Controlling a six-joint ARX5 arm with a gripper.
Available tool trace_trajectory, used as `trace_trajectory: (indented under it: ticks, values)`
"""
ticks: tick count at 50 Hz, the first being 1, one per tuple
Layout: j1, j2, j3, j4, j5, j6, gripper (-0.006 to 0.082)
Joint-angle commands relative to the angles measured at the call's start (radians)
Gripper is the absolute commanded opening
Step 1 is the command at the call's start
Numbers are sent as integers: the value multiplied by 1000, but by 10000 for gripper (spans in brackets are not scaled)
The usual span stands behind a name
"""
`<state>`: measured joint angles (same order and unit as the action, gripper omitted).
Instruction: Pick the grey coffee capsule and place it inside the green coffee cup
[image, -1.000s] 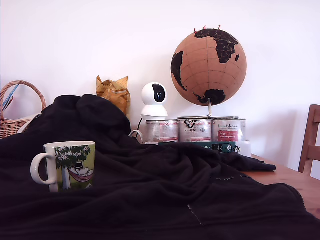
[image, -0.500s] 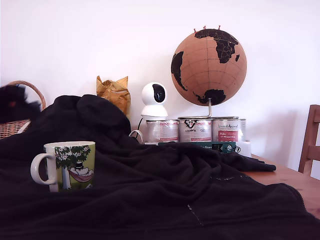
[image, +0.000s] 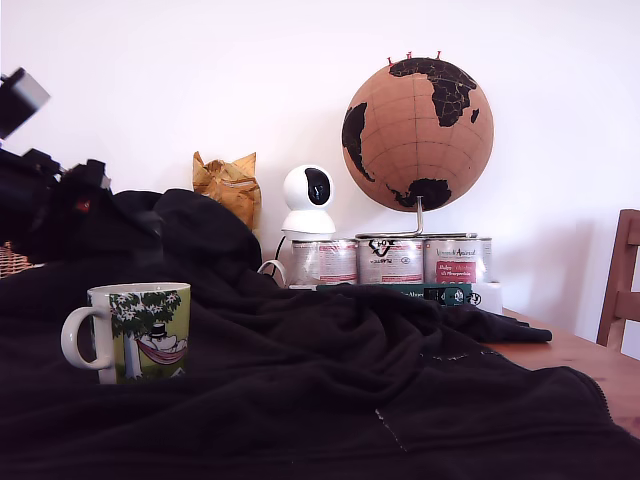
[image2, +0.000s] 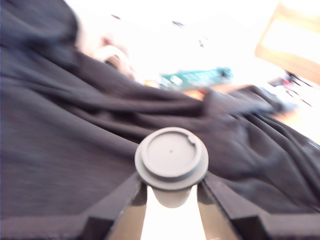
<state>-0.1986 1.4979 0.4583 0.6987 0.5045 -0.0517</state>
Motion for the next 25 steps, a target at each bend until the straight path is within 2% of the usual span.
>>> trace_trajectory:
  ticks: [1,4,6,12,15,25]
  values:
    - [-5,-13,6,-19,3,8,181]
    - [-7,-13,6,-31,-2,8,198]
    - [-8,-13,6,-34,-8,9,246]
    - [-7,-13,6,-47,-20,38,555]
    - [-7,-13,6,-61,-18,42,656]
    - [-10,-39,8,-92,-19,52,666]
